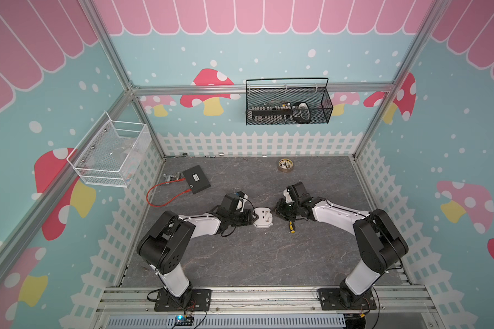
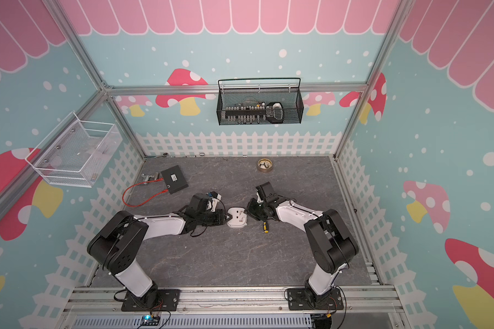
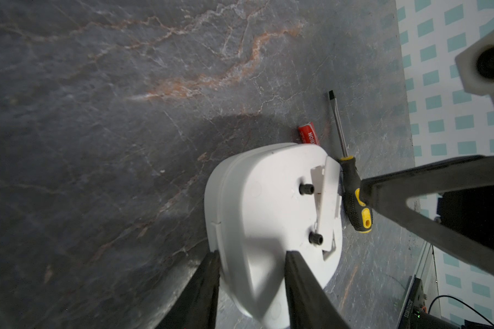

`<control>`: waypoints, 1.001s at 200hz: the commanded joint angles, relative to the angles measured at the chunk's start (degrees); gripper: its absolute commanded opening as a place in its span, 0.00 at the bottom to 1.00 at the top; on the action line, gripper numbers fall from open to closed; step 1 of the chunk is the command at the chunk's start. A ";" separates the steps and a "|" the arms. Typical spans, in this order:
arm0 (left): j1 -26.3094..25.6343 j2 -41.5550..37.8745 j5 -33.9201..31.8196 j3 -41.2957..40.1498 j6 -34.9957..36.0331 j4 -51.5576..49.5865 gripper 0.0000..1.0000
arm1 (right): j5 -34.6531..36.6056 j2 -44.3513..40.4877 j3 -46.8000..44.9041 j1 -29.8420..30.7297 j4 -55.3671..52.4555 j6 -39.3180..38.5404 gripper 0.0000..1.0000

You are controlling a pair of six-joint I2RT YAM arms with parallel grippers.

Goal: Remove the battery from the alarm
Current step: Pick up the cover from the alarm.

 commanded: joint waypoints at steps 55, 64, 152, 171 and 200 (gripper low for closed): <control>-0.34 1.00 0.73 -1.06 -0.35 -0.11 0.40 | -0.54 2.39 -0.51 1.06 2.82 1.35 0.24; -0.34 0.99 0.71 -1.06 -0.35 -0.20 0.40 | -0.56 2.48 -0.66 0.99 2.94 1.45 0.24; -0.34 1.16 0.73 -0.97 -0.35 -0.13 0.40 | -0.55 2.69 -1.62 1.09 3.01 1.86 0.24; -0.34 1.19 0.82 -0.97 -0.35 -0.11 0.40 | -0.71 2.91 -1.41 1.08 3.24 1.88 0.24; -0.34 1.08 0.74 -1.06 -0.43 -0.24 0.40 | -1.22 3.66 -1.40 1.18 3.88 2.03 0.24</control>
